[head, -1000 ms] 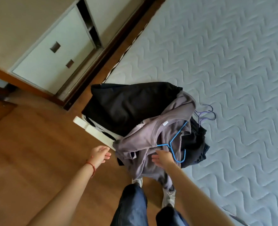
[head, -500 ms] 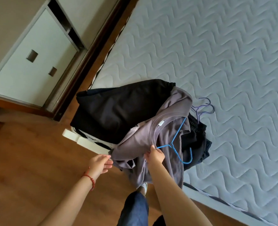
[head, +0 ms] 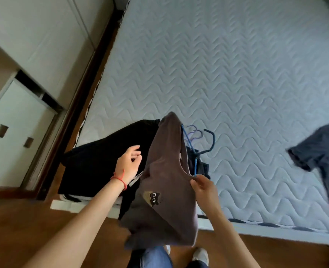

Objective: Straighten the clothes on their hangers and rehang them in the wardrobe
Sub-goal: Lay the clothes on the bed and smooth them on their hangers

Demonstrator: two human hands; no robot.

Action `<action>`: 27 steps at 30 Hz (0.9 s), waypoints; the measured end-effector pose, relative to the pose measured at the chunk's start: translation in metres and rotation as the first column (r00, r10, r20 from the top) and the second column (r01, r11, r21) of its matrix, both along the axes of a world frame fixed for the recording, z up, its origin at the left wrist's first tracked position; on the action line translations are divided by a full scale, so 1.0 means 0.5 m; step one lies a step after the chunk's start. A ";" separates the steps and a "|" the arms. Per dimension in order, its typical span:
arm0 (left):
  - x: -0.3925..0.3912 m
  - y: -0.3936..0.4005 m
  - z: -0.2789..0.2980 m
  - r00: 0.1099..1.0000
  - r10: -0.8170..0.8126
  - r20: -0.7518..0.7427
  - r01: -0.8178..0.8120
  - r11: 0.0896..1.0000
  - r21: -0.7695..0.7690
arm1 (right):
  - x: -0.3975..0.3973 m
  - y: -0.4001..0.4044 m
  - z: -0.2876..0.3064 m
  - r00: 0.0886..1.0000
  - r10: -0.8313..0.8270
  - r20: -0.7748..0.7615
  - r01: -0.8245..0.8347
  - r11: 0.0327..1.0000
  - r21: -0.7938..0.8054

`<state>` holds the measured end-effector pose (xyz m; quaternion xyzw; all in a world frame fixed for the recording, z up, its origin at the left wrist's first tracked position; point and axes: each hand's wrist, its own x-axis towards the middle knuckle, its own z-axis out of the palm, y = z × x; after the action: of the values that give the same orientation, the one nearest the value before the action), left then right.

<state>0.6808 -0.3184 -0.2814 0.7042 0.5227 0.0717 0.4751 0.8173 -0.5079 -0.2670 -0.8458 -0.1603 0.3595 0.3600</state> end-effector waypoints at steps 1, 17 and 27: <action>0.032 -0.005 0.019 0.999 -0.054 0.010 0.053 0.996 0.066 | 0.010 -0.025 0.021 0.999 0.029 0.033 -0.029 1.000 -0.012; 0.386 -0.393 0.252 0.711 -0.665 -0.228 0.605 0.414 0.680 | 0.130 -0.644 0.291 0.933 0.020 0.360 -0.062 0.992 0.106; 0.462 -0.726 0.362 0.565 -0.815 0.129 0.483 0.453 0.749 | 0.184 -1.036 0.394 0.755 -0.390 0.527 0.194 0.901 0.388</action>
<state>0.9120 -0.6814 -0.1005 0.9268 0.0068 0.2192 0.3048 0.9092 -1.0260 -0.0702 -0.8623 -0.1833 -0.0141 0.4718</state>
